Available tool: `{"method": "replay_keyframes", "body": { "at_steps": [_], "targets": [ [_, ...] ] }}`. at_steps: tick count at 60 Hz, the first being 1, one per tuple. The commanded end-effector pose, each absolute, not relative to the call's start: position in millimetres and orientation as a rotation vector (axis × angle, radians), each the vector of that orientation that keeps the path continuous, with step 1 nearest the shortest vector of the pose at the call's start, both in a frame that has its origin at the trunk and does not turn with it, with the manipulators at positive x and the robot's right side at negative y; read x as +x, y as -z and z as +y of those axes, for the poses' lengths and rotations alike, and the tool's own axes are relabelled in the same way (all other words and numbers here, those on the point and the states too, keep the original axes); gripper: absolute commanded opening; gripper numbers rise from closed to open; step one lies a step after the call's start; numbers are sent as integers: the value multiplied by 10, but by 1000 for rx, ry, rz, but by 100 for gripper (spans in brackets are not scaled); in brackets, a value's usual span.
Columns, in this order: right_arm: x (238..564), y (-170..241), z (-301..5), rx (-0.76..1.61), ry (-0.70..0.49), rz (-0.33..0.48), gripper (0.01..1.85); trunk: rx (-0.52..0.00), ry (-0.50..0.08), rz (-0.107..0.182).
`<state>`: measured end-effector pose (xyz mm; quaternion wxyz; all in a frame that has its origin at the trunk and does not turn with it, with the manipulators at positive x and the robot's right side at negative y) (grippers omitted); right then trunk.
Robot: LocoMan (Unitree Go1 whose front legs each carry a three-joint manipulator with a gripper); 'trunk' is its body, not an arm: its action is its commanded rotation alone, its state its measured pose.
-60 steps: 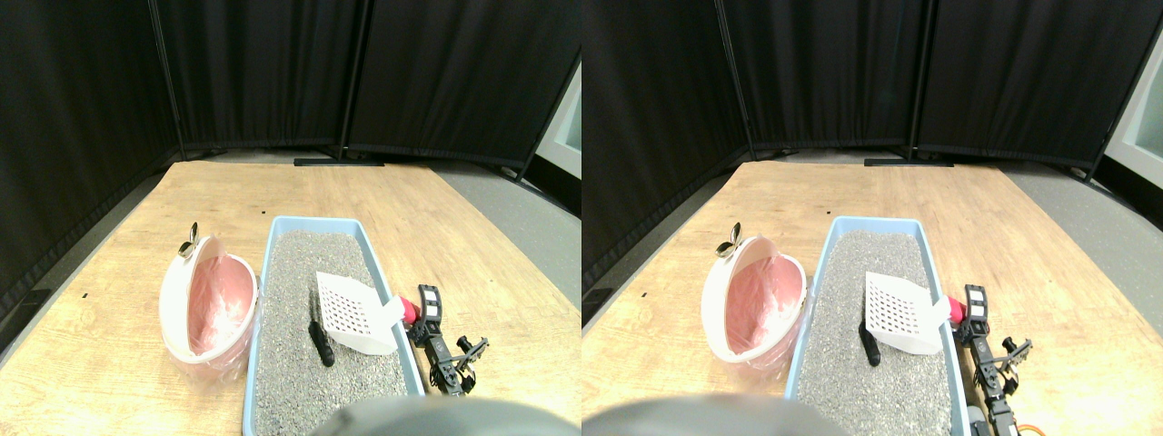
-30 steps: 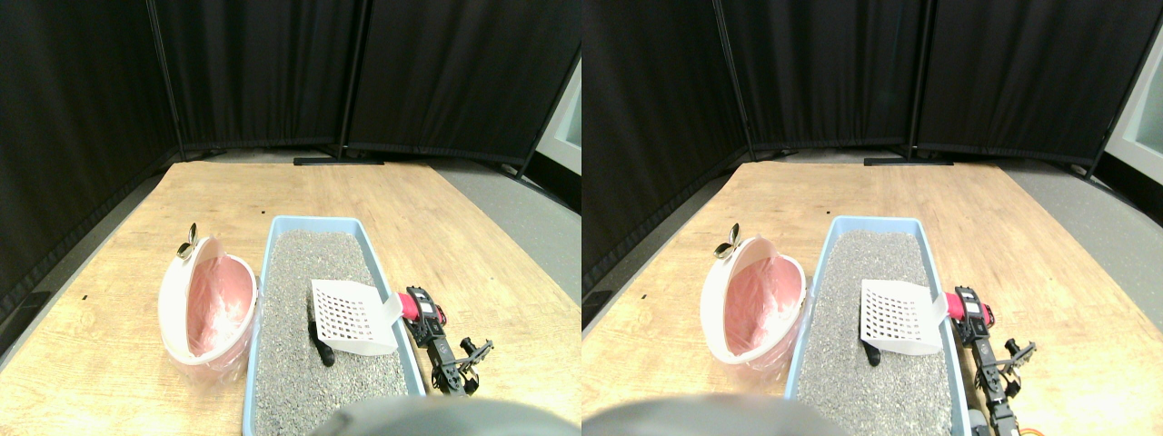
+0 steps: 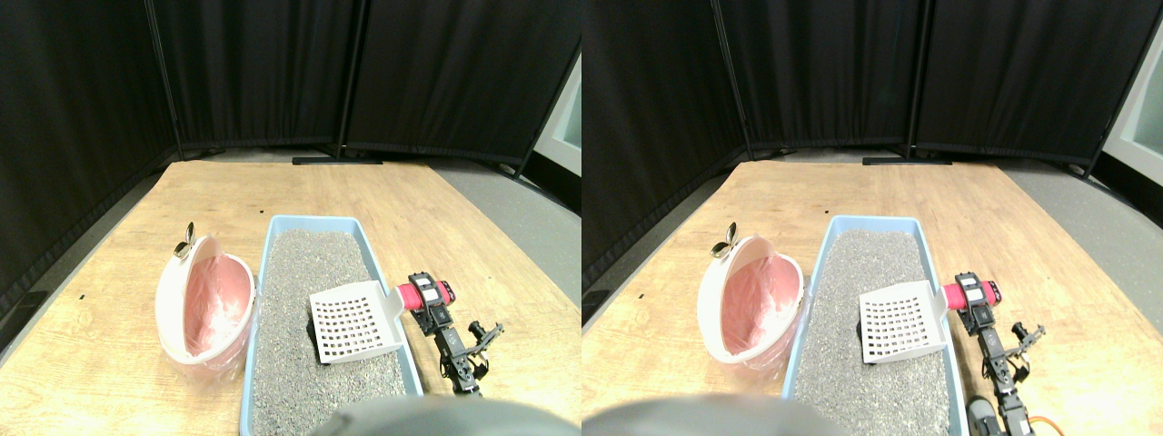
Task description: Scoop (unimanual)
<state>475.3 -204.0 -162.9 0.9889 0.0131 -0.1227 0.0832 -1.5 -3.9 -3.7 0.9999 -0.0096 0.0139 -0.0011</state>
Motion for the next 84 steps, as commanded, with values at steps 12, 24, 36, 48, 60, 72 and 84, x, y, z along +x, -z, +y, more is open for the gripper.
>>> {"method": "replay_keyframes", "body": {
  "at_steps": [12, 24, 36, 48, 60, 72, 84],
  "targets": [
    [4835, 1169, -2138, -71, -250, -389, 6, -64, -13, 39],
    [4853, 1033, -2129, -146, -286, -373, 6, -92, -38, 45],
    [4916, 1007, -2123, -196, -375, -356, 6, -139, -90, 54],
    [5012, 1044, -2088, -224, -372, -309, 6, -184, -139, 62],
    [5086, 1060, -2033, -282, -367, -272, 6, -213, -170, 63],
    [5143, 1028, -1988, -304, -398, -267, 6, -231, -186, 67],
    [5188, 923, -1916, -376, -423, -290, 33, -246, -190, 66]
  ]
}}
